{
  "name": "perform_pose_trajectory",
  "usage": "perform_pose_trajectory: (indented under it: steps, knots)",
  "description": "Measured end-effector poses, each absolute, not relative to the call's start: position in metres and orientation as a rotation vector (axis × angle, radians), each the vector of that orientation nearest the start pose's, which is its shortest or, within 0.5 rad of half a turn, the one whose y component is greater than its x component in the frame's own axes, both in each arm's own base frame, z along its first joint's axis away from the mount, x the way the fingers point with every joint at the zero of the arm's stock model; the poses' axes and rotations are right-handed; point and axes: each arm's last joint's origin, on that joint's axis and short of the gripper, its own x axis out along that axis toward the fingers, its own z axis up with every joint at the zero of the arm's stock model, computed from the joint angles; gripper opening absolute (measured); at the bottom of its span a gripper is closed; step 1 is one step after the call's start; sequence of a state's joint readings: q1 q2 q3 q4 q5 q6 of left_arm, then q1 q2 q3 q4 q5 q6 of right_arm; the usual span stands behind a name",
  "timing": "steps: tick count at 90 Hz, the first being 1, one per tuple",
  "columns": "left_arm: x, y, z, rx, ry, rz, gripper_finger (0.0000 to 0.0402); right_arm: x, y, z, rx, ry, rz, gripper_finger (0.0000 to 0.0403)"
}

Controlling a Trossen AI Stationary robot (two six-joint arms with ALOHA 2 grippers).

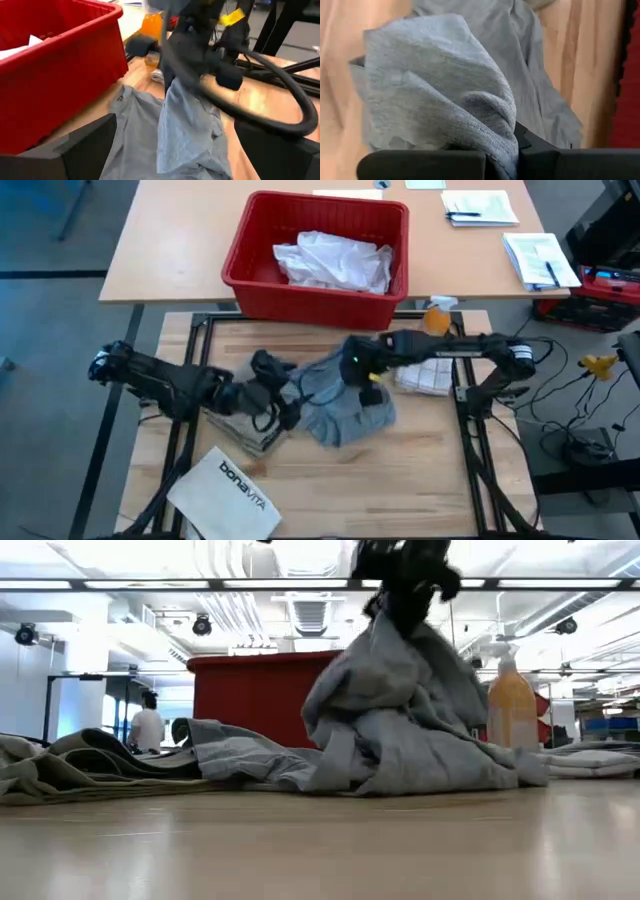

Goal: Fold laundry
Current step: Fold the gray shirt

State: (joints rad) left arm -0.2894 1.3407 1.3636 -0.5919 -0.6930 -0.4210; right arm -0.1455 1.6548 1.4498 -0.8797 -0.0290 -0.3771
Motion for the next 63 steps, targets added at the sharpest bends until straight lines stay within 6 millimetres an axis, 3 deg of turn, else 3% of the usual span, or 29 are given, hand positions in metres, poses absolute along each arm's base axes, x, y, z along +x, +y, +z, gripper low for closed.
perform_pose_trajectory:
  steps: [28,51,63]
  knots:
    - [0.276,-0.037,0.377,-0.163,0.432,0.523,0.0389,0.359,-0.087,0.239,-0.282,1.185,0.145,0.0]
    - [0.278,-0.035,0.371,-0.259,0.386,0.585,0.0389,0.37,-0.113,0.225,-0.368,1.155,0.062,0.0003]
    - [0.281,-0.035,0.365,-0.305,0.353,0.591,0.0389,0.37,-0.122,0.229,-0.374,1.117,0.037,0.0044]
